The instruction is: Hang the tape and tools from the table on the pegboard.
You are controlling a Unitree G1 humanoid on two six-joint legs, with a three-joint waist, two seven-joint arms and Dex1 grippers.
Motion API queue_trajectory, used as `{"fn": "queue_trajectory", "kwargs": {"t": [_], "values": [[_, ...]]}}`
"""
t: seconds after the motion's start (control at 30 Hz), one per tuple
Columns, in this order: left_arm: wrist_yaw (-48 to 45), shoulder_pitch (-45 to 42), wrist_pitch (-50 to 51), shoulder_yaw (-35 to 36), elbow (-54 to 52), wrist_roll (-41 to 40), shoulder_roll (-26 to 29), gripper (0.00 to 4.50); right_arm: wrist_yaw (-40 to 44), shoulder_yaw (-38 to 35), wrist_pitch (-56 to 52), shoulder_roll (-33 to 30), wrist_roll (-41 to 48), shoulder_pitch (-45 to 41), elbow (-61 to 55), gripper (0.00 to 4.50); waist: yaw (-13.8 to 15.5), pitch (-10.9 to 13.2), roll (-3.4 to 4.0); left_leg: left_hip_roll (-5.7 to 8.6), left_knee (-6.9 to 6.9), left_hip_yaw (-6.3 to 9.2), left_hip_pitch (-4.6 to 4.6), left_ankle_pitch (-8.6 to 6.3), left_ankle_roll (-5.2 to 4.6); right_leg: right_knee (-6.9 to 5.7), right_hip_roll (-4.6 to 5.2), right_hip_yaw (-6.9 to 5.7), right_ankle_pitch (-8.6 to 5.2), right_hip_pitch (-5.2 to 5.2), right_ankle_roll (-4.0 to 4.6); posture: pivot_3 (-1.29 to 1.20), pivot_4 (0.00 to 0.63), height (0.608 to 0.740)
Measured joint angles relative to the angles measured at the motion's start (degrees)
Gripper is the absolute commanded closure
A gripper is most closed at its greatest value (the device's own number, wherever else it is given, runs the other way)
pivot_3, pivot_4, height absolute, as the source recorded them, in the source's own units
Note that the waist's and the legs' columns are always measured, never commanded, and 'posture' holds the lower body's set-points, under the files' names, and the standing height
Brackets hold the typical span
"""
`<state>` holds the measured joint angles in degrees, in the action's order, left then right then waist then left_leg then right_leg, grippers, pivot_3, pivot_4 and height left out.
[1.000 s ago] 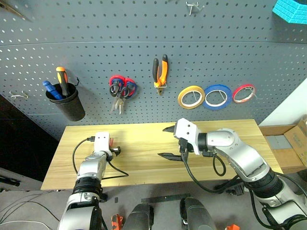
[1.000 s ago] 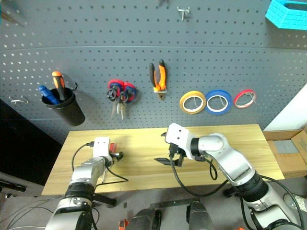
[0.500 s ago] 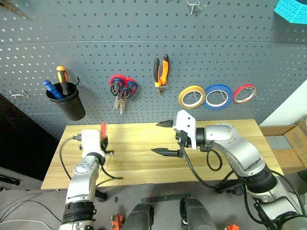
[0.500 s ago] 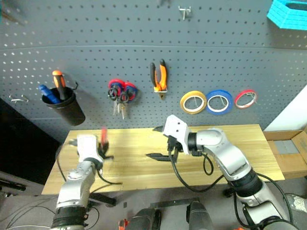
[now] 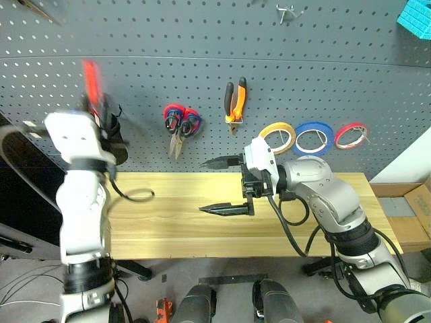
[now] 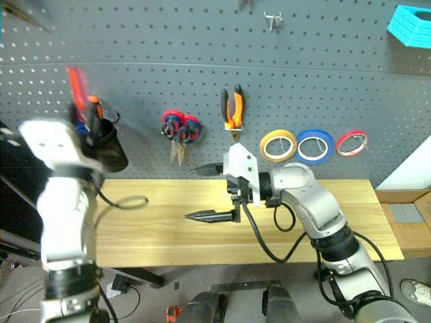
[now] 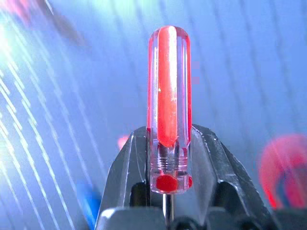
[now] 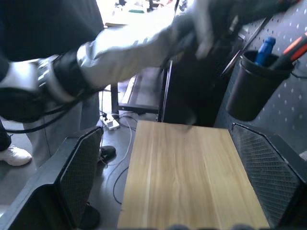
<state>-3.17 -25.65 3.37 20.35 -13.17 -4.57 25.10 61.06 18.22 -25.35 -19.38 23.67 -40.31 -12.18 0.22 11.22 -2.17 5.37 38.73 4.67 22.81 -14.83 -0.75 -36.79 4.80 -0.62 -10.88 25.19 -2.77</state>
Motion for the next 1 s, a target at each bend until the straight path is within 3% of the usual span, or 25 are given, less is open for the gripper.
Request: {"fn": "queue_trajectory", "kwargs": {"t": [0.07, 0.3, 0.6, 0.8, 1.0], "values": [[-0.01, -1.99, 0.37, 0.46, 0.08, -0.83, 0.43, 3.71, -0.53, 0.01, 0.98, 1.3, -0.54, -1.76, 0.51, 0.0, -0.07, -0.15, 0.07, -0.01, -0.02, -0.02, -0.02, 0.09, 0.19, -0.02, -0.02, 0.03, 0.0, 0.02, 0.0, 0.04, 0.095, 0.74], [-0.99, -6.63, -1.61, 0.35, 11.56, -2.14, 0.67, 3.71, -13.79, -0.22, 2.47, 7.85, -9.53, -9.85, 9.75, 0.0, -0.12, -0.4, -0.19, -0.02, -0.01, 0.0, 0.0, 0.14, 0.27, -0.08, -0.13, 0.05, 0.01, 0.09, 0.03, 0.03, 0.089, 0.74], [-4.87, -12.25, -12.47, -0.04, 27.81, -2.11, 2.14, 3.71, -14.98, -0.17, 4.28, 7.94, -12.28, -9.38, 10.85, 0.0, -0.28, -0.52, -0.35, -0.03, -0.01, -0.01, 0.04, 0.14, 0.27, -0.06, -0.13, 0.05, 0.02, 0.12, 0.03, -0.01, 0.097, 0.74], [-1.87, -13.2, -14.97, 0.17, 34.87, -0.84, 1.99, 3.71, -14.93, -0.16, 4.26, 7.49, -12.45, -8.02, 10.55, 0.0, -0.53, -0.54, -0.35, -0.03, 0.0, -0.02, 0.03, 0.13, 0.26, -0.09, -0.13, 0.07, 0.02, 0.14, 0.03, -0.01, 0.102, 0.74], [-0.79, -11.32, -14.89, 0.32, 35.12, -1.13, 1.78, 1.69, -14.92, -0.16, 4.26, 7.37, -12.43, -8.02, 10.15, 0.0, -0.7, -0.54, -0.34, -0.03, 0.0, -0.01, 0.02, 0.13, 0.26, -0.11, -0.13, 0.07, 0.02, 0.14, 0.03, 0.0, 0.104, 0.74]]}}
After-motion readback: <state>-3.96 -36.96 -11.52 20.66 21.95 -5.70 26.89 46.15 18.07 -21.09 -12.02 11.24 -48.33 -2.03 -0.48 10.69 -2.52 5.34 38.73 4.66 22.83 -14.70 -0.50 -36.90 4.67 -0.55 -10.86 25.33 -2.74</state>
